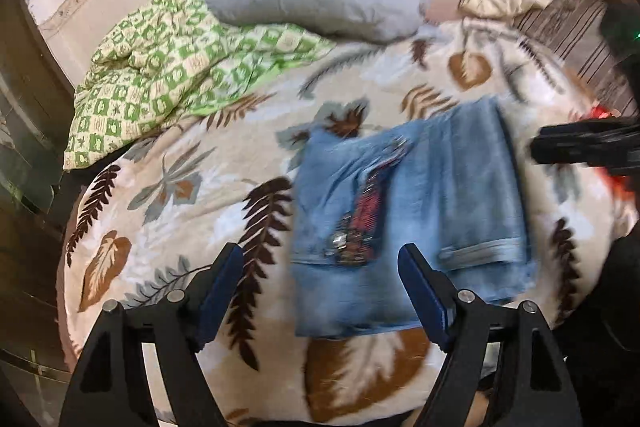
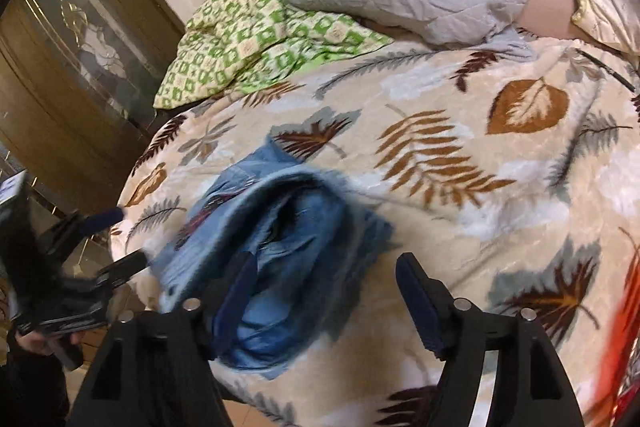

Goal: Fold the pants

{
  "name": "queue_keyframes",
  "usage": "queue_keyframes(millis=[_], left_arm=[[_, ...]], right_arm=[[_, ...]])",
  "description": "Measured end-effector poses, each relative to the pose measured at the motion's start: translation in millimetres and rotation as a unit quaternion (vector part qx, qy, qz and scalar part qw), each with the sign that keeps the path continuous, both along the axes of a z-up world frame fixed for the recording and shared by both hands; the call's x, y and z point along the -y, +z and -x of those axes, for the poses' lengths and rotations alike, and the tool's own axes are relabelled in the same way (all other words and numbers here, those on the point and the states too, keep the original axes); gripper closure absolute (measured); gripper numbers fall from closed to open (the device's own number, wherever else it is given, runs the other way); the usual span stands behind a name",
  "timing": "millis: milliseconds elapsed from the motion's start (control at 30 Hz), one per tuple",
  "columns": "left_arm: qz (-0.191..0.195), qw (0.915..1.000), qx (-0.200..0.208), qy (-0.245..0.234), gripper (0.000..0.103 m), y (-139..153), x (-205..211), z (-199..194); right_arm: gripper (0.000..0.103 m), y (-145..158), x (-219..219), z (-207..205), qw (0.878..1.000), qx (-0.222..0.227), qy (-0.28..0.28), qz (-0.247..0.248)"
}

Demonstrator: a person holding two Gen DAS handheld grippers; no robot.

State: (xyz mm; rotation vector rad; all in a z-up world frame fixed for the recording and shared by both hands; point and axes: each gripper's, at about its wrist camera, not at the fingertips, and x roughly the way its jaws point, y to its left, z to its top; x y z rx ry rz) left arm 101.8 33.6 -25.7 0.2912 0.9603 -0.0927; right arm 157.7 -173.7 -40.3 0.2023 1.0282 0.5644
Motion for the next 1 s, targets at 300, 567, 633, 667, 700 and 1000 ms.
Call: queue_keyframes(millis=[300, 567, 633, 667, 700, 1000], left_arm=[[0.045, 0.9981, -0.040, -0.013, 0.023, -44.4, -4.4, -23.1], [0.115, 0.9902, -0.046, -0.066, 0.085, -26.4, 5.5, -12.4], [0.123, 0.9886, -0.060, -0.064, 0.083, -36.0, 5.7, -17.3], [0.118, 0.9887, -0.069, -0.061, 0.082, -42.8, 6.5, -20.8], [0.105, 0.9893, -0.081, -0.061, 0.082, -54.0, 9.7, -23.9], [0.090, 0.9911, -0.071, -0.069, 0.076, -58.7, 14.4, -19.6]], right_arm=[[0.027, -10.1, -62.1, 3.9, 0.996, -0.053, 0.041, -0.054], [0.096, 2.4, -65.5, 17.3, 0.997, 0.005, 0.068, -0.031], [0.096, -4.7, -48.1, 17.4, 0.998, -0.005, 0.050, -0.031], [0.096, -11.6, -45.1, 15.7, 0.999, -0.015, 0.045, -0.026], [0.096, -25.0, -43.4, 14.4, 0.999, -0.029, 0.038, -0.013], [0.091, -77.8, -40.8, 14.3, 0.998, -0.065, 0.009, 0.000]])
